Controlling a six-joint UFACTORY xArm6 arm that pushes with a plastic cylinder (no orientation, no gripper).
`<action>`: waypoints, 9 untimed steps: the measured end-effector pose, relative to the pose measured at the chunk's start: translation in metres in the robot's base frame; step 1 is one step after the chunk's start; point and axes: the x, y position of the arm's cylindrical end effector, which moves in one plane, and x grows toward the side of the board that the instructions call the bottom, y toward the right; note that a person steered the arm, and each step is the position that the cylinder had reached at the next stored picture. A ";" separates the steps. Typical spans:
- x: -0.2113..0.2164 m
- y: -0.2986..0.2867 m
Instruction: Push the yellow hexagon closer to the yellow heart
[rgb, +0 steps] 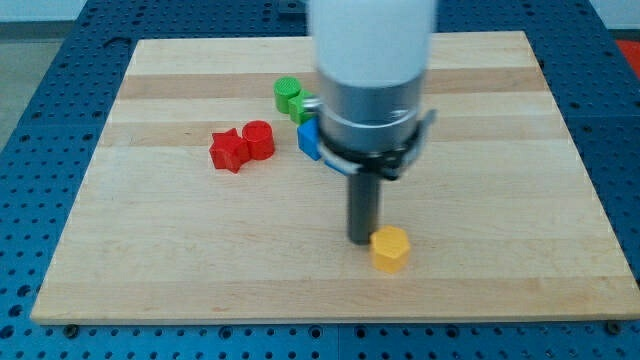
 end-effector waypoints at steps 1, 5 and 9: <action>0.003 -0.003; 0.044 0.022; -0.054 0.088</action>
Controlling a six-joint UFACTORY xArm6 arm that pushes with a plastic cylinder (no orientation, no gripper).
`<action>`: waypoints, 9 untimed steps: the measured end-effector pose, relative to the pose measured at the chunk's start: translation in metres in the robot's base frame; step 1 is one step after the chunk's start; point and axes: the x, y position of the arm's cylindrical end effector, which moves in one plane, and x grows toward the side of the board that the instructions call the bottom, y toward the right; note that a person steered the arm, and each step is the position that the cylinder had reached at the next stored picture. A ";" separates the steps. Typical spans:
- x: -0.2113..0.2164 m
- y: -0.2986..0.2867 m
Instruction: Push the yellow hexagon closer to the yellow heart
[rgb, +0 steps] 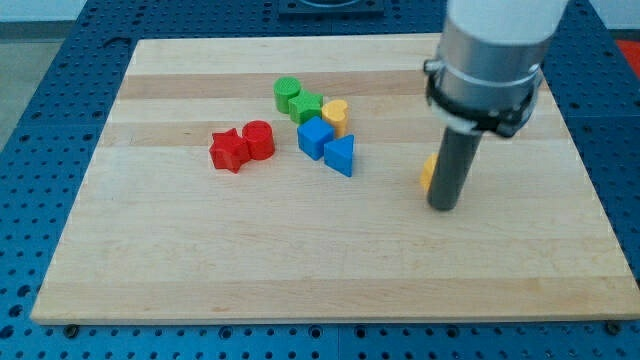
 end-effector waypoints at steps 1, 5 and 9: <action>-0.045 0.035; -0.013 0.003; -0.073 0.010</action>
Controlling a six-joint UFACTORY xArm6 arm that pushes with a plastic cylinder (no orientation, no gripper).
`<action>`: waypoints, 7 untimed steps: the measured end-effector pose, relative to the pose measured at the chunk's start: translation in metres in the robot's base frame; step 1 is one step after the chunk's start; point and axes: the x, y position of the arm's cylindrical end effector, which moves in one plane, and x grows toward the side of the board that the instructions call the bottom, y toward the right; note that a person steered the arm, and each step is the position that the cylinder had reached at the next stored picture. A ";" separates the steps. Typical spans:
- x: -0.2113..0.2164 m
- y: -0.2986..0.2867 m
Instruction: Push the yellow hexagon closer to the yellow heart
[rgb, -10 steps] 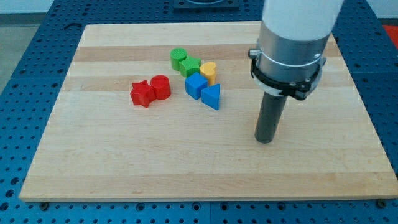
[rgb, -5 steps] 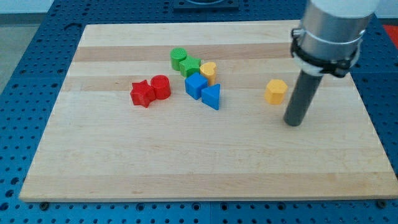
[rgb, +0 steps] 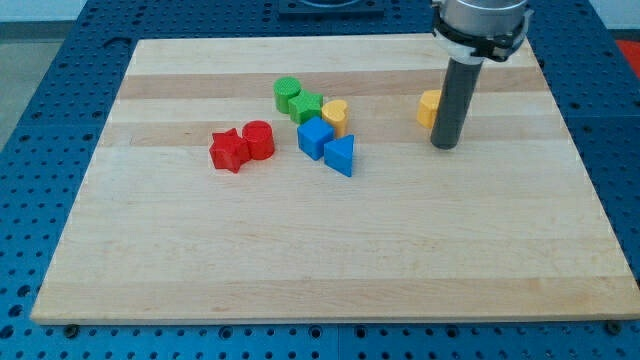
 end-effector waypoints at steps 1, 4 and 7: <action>-0.022 0.029; -0.079 0.025; -0.036 -0.008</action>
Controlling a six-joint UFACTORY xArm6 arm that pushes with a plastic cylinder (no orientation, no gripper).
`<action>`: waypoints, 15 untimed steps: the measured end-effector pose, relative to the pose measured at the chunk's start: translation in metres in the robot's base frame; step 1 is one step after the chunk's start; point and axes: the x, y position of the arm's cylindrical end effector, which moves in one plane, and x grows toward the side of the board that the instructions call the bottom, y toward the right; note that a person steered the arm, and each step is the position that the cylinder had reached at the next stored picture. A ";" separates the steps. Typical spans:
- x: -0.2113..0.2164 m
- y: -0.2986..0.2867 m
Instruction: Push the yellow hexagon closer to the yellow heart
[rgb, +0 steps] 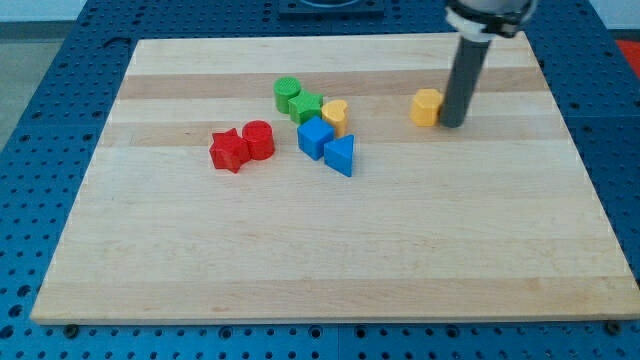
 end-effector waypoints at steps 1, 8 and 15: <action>-0.001 -0.025; -0.033 -0.014; -0.060 -0.020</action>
